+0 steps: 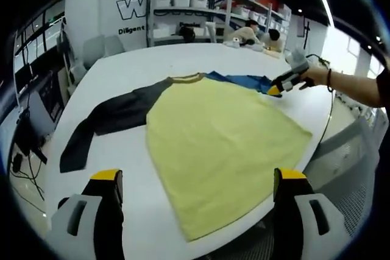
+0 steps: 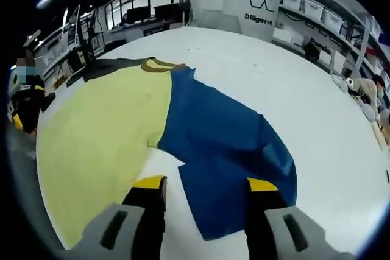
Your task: Fold the garment on the visible template until the final outline fits inside the template.
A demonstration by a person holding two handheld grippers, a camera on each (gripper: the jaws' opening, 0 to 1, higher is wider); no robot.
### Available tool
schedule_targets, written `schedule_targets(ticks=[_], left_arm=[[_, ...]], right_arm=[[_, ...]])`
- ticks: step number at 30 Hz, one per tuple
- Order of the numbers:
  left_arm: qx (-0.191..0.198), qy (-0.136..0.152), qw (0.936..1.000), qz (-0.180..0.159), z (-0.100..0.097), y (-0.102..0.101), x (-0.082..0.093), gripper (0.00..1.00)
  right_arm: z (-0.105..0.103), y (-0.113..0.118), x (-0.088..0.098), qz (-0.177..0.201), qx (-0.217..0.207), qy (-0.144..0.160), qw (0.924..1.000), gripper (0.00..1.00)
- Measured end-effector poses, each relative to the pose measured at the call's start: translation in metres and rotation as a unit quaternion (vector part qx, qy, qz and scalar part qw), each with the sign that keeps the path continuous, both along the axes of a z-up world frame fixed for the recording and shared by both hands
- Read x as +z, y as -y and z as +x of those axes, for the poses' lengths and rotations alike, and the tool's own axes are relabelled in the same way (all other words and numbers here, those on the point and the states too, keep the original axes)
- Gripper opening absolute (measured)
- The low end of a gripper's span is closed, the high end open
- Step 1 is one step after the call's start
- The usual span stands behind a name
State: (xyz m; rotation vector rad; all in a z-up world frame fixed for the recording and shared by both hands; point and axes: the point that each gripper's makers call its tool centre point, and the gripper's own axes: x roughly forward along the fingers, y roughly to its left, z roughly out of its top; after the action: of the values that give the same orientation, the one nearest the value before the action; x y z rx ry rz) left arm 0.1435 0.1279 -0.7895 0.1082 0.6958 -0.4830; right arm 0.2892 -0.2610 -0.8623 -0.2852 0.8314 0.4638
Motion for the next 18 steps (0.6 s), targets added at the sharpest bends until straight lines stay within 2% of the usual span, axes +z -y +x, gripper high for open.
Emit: schedule_targets(ticks=[1,2,3,4,6,10,11,12,15,18], left_arm=[[0.0,0.001,1.0,0.0,0.0,0.0,0.001,0.99],[0.001,-0.002,1.0,0.001,0.0,-0.001,0.001,0.99],[0.001,-0.001,1.0,0.001,0.0,-0.001,0.001,0.99],[0.0,-0.001,1.0,0.002,0.0,-0.001,0.001,0.99],[-0.002,-0.005,1.0,0.004,-0.001,-0.002,0.0,0.99],[-0.006,-0.009,0.9999,0.009,-0.003,-0.003,-0.003,0.99],[-0.01,-0.002,0.9999,0.008,-0.002,-0.001,-0.002,0.99],[-0.012,0.001,0.9999,0.007,-0.001,-0.001,-0.001,0.99],[-0.016,0.001,0.9998,0.011,-0.001,0.0,0.0,0.99],[-0.018,0.004,0.9997,0.013,0.0,0.001,0.001,0.99]], right_arm=[[-0.001,0.0,-0.003,-0.004,0.004,-0.004,1.0,0.43],[0.009,-0.007,0.004,0.015,0.008,0.026,0.9995,0.39],[0.005,-0.003,0.003,0.013,0.0,0.012,0.9998,0.35],[0.006,-0.005,0.004,0.021,-0.007,0.015,0.9996,0.32],[0.01,0.005,0.005,0.013,-0.031,0.025,0.9991,0.24],[0.008,0.008,0.001,0.005,-0.029,0.026,0.9992,0.1],[0.007,0.007,0.001,0.007,-0.028,0.022,0.9993,0.03],[0.006,0.007,0.0,0.012,-0.03,0.018,0.9993,0.0],[0.006,0.012,0.001,0.008,-0.032,0.015,0.9993,0.0],[0.01,0.019,0.01,0.001,-0.045,0.031,0.9985,0.0]])
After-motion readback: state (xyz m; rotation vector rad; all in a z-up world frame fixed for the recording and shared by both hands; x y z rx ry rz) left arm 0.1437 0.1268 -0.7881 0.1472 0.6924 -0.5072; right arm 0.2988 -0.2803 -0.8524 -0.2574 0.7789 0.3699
